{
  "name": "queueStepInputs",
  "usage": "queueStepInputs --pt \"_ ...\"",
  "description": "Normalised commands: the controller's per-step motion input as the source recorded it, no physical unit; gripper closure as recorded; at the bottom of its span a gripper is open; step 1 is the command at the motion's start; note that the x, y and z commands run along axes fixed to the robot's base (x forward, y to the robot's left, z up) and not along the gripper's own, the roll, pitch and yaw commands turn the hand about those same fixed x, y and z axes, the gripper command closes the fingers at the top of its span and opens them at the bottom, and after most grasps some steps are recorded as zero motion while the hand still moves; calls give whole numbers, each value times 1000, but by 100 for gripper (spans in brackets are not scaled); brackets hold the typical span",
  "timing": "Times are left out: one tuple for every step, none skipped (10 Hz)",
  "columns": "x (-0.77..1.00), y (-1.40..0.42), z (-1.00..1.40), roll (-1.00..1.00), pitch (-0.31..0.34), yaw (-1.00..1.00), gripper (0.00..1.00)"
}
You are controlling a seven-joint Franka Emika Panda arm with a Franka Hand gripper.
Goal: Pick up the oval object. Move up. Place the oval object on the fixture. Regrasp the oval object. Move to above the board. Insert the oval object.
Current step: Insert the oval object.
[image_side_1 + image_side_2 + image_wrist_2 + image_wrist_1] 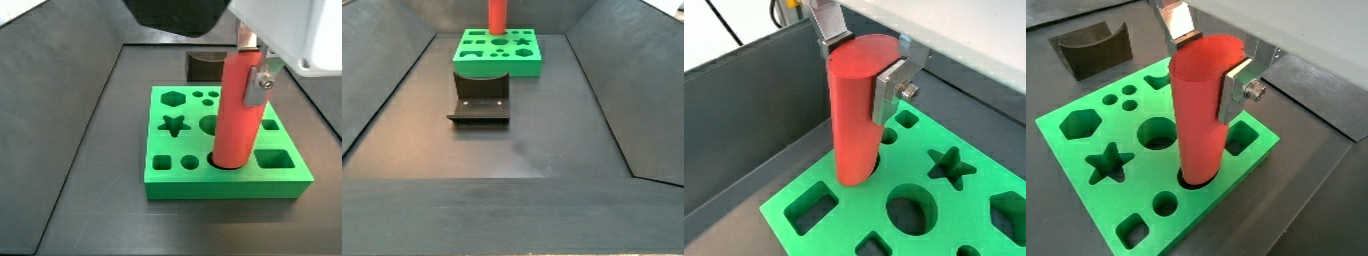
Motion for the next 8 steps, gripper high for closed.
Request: queueStepInputs --pt "-166 126 -40 0 0 -171 100" --pt "-209 149 0 0 0 -191 100" --pt "-280 174 -40 0 0 -223 100" --pt "-226 20 -74 0 0 -383 100" --pt "-83 0 -263 137 0 -249 100" --pt "83 -214 -883 254 0 -14 100" --pt "169 -191 -814 264 -4 23 100" --pt "163 -140 -766 291 -17 49 100"
